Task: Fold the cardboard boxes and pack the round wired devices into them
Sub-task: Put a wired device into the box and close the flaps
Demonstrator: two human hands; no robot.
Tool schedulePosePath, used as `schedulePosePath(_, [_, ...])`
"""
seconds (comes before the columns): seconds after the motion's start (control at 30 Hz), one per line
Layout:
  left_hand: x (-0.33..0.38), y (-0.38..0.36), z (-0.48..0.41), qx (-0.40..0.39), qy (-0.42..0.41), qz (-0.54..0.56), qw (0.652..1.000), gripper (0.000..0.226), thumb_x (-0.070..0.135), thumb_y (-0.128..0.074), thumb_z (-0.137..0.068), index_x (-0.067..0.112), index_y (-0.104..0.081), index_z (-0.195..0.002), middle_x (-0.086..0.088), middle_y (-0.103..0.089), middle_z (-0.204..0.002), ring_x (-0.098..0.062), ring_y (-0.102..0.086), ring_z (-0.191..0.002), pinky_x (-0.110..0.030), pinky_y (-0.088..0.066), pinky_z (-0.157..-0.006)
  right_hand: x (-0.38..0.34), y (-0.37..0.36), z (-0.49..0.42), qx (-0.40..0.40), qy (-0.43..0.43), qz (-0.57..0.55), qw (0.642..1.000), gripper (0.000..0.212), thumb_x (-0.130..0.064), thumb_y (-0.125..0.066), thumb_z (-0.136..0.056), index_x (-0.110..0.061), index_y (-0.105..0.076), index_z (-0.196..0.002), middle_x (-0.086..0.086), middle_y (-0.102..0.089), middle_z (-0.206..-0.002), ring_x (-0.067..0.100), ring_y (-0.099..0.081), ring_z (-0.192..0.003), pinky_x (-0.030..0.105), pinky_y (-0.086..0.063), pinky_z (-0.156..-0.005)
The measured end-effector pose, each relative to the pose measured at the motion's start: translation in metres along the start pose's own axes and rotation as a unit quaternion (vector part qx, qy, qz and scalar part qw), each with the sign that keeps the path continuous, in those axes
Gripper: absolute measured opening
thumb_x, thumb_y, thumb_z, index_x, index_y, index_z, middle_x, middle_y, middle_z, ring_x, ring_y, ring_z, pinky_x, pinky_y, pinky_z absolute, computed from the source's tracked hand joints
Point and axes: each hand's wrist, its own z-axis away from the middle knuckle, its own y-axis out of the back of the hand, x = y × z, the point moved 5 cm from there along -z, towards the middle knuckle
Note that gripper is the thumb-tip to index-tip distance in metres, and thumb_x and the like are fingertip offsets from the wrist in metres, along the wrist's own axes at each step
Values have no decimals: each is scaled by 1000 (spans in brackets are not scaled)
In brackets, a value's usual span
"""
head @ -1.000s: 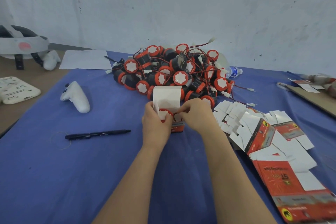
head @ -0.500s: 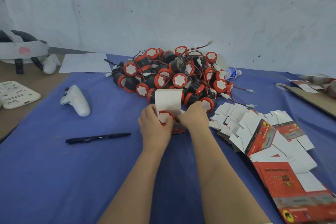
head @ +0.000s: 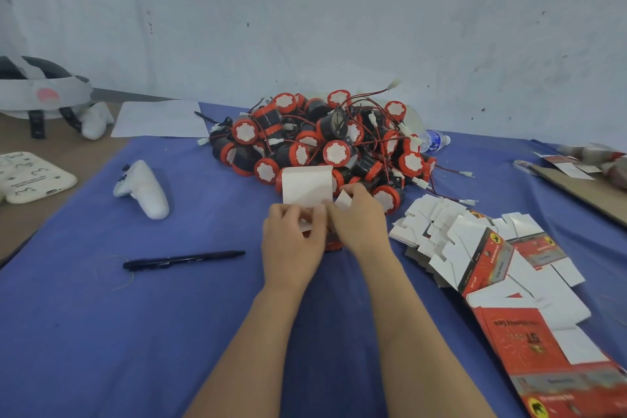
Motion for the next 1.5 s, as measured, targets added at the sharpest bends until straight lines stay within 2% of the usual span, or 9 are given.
schedulePosePath(0.2, [-6,2,-4,5,39,39,998,34,8,-53,-93,14,-46,-125,1,-35,-129,-12,-48,-96,-11,-38,-63,9,1,11,-106,46,-68,991,36,-21,-44,-101,3,-65,-114,20,-65,-117,30,-58,-102,28,-45,-81])
schedulePosePath(0.33, [-7,4,-6,-9,78,143,987,68,1,-53,-90,23,-23,-147,7,-34,-141,-20,-53,-111,-31,-49,-81,21,-8,12,-132,30,-106,985,31,-8,-50,-96,-13,-63,-123,3,-62,-125,-1,-54,-87,-2,-40,-66])
schedulePosePath(0.47, [-10,6,-9,-49,91,198,975,41,-4,-44,-91,31,-57,-108,-5,-56,-124,-21,-57,-99,-33,-50,-77,25,-11,12,-84,-3,-190,978,70,-5,-57,-91,-25,-21,-148,-6,-44,-130,0,-54,-82,4,-44,-60])
schedulePosePath(0.57, [-12,5,-8,-56,103,205,972,37,-2,-37,-94,25,-61,-88,-8,-55,-119,-26,-57,-106,-40,-54,-86,20,-9,14,-89,80,-133,984,72,1,-52,-90,-30,-24,-148,-5,-43,-138,11,-53,-116,8,-43,-87])
schedulePosePath(0.67, [-13,5,-8,-58,112,250,960,35,6,-34,-98,20,-65,-98,-2,-58,-120,-20,-57,-107,-29,-53,-82,22,-13,16,-178,111,-50,977,51,-7,-49,-94,-31,-44,-138,-3,-33,-149,19,-31,-136,35,-28,-113])
schedulePosePath(0.93, [-11,1,-6,-93,104,251,958,21,29,-46,-99,30,-63,-111,8,-62,-113,-4,-60,-99,-12,-47,-68,26,-7,21,-201,61,-187,960,43,-20,-52,-97,-36,-40,-135,-1,-44,-135,5,-50,-108,7,-44,-80])
schedulePosePath(1.1, [-6,-3,-3,-120,-16,115,986,19,22,-58,-95,30,-57,-112,7,-46,-135,-6,-46,-121,-4,-37,-87,29,-7,21,-202,45,-213,955,36,-22,-54,-96,-29,-48,-131,-4,-47,-133,7,-51,-114,12,-45,-86])
schedulePosePath(1.23, [-6,-5,-3,-118,-39,58,991,29,22,-55,-97,22,-55,-126,1,-38,-148,-14,-37,-135,-21,-35,-104,32,-4,20,-150,63,-217,963,26,-21,-57,-95,-30,-52,-119,-14,-55,-114,-1,-55,-99,6,-45,-76])
schedulePosePath(1.5, [-5,-4,-2,-97,-25,67,993,40,21,-54,-97,20,-46,-136,4,-44,-139,-10,-44,-124,-17,-39,-95,34,-5,17,-94,43,-227,968,17,-28,-55,-96,-35,-55,-111,-15,-60,-106,2,-59,-95,9,-48,-74])
